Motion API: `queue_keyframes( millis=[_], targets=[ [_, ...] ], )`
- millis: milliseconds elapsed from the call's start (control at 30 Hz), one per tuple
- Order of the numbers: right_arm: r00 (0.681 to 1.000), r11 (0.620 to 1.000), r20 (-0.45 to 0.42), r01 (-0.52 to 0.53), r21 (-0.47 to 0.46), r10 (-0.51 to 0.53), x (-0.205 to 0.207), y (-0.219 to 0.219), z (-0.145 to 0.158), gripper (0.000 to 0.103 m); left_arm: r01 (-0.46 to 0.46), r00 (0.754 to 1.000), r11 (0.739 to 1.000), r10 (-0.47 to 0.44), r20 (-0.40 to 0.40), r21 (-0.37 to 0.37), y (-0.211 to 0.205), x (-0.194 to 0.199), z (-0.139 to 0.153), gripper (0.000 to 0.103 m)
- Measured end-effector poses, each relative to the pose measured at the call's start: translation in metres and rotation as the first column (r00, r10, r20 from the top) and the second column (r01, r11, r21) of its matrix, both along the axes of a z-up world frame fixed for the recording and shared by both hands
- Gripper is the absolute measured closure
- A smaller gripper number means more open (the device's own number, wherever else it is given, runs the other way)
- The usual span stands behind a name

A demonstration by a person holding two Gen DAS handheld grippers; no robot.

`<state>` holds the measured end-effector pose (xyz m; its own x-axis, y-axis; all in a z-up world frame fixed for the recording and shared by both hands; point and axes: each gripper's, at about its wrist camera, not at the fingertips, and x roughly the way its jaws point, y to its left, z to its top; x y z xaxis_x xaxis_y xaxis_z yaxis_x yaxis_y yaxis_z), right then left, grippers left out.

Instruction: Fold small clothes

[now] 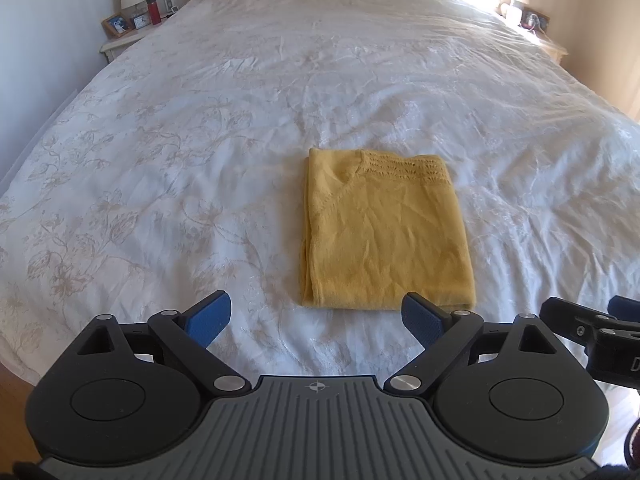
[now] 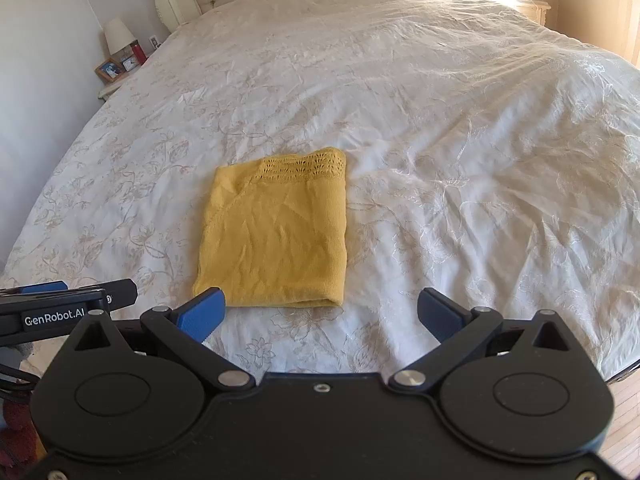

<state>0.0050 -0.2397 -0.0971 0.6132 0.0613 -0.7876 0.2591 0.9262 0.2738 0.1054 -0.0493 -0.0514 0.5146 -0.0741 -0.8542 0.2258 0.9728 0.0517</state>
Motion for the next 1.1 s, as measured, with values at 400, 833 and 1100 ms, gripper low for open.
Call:
queue_keyframes(
  millis=[400,833,1100],
  targets=[
    [0.999,1.0,0.046,0.01,0.003,-0.01,-0.004,-0.001,0.008,0.001,-0.006,1.0,1.0,0.006,-0.009,-0.003,-0.001,-0.009,0.002,0.01],
    [0.998,1.0,0.059,0.007,0.005,-0.007,-0.004,0.0,0.011,0.001,-0.013,1.0,1.0,0.013,-0.019,-0.008,0.0,-0.01,0.001,0.01],
    [0.998,1.0,0.057,0.001,0.003,-0.001,-0.004,0.002,0.012,0.001,-0.026,0.999,1.0,0.026,-0.029,-0.011,0.003,-0.008,-0.002,0.01]
  ],
)
